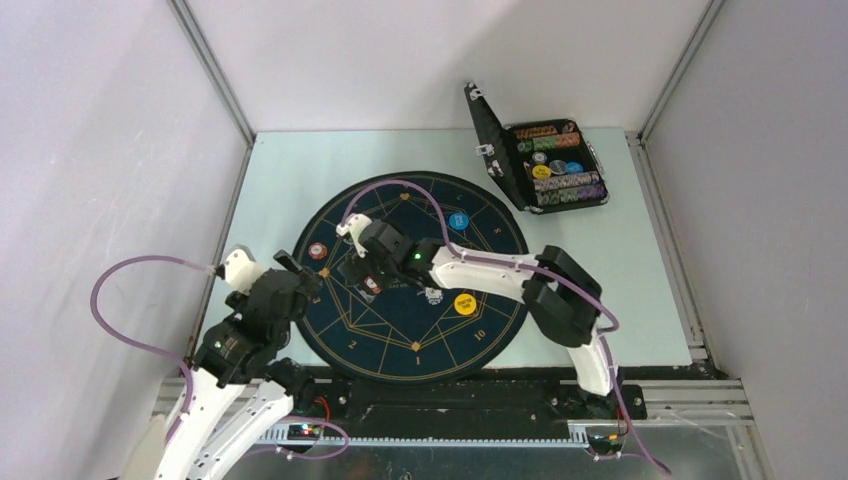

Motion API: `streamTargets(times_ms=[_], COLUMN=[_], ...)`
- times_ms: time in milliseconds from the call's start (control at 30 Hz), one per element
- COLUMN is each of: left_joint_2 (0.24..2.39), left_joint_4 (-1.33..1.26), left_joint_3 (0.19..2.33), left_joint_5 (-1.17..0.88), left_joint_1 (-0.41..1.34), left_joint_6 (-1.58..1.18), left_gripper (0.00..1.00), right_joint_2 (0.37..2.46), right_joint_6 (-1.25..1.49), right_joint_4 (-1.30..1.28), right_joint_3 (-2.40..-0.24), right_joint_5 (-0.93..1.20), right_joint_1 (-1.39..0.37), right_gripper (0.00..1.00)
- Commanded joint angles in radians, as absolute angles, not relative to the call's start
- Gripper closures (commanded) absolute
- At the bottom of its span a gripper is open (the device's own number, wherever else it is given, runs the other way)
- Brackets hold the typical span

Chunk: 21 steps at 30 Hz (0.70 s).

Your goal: Distribute texas hold em gaming equipment

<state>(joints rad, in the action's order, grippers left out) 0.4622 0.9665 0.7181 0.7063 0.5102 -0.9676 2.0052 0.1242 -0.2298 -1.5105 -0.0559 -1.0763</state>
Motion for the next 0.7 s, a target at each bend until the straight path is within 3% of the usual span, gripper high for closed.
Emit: streamTargets(times_ms=[0,667], left_joint_2=[0.468,0.499], left_joint_4=[0.923,0.870], left_joint_3=[0.716,0.696], left_joint_5=[0.746,0.688], left_joint_1=[0.511,0.511], left_joint_6=[-0.990,-0.949], left_gripper=[0.02,0.02], right_joint_2=[2.105,2.281], right_joint_6=[0.192,0.282], right_joint_4=[-0.319,-0.365], right_joint_3=[-1.661,-1.788], right_joint_5=[-0.082,-0.177], right_joint_1=[-1.077,-1.086], right_gripper=[0.06,0.33])
